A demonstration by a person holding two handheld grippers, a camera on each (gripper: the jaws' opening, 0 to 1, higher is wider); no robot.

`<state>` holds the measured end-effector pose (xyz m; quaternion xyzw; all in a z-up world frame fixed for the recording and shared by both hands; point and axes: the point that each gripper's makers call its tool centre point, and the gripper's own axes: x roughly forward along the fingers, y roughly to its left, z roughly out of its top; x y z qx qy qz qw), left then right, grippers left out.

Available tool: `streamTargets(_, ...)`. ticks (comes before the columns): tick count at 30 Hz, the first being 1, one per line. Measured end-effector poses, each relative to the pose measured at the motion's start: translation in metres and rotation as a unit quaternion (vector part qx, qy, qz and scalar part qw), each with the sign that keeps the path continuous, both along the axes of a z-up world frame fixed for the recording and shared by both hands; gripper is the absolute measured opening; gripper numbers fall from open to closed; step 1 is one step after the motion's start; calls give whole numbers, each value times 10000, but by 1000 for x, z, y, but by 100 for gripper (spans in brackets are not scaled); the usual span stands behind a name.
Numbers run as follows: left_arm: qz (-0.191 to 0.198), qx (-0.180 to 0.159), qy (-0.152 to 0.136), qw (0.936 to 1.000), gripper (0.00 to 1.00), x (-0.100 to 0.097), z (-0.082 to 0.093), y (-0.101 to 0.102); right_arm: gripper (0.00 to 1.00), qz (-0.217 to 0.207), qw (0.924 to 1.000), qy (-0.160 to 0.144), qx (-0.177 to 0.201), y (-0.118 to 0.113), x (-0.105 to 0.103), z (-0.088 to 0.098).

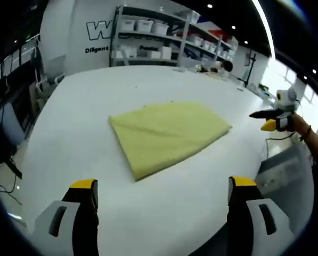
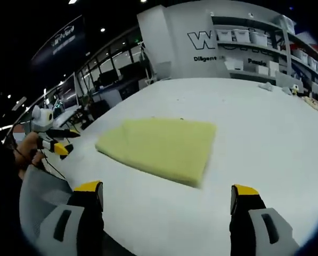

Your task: Fold the garment on the visible template until the final outline fits inside the template.

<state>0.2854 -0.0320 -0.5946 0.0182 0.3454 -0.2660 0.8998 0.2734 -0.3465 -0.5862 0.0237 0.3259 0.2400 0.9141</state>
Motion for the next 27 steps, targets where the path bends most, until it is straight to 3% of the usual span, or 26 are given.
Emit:
streamTargets(3, 54, 169, -79, 9998, 99, -12, 6, -2, 99, -60, 9999, -129, -4, 0, -4, 5)
streamTargets(9, 208, 187, -325, 9991, 99, -23, 17, -9, 99, -213, 9994, -261, 6, 2, -13, 7)
streamTargets(18, 223, 187, -314, 9991, 99, -27, 6, -7, 99, -351, 9984, -387, 227, 7, -17, 5)
streamTargets(22, 312, 33, -327, 9990, 99, -28, 4, -9, 99, -501, 9944, -843, 388, 4, -11, 24)
streamTargets(27, 378, 43, -339, 9987, 99, -30, 0, -7, 99, -476, 9959, -666, 395, 6, -13, 17)
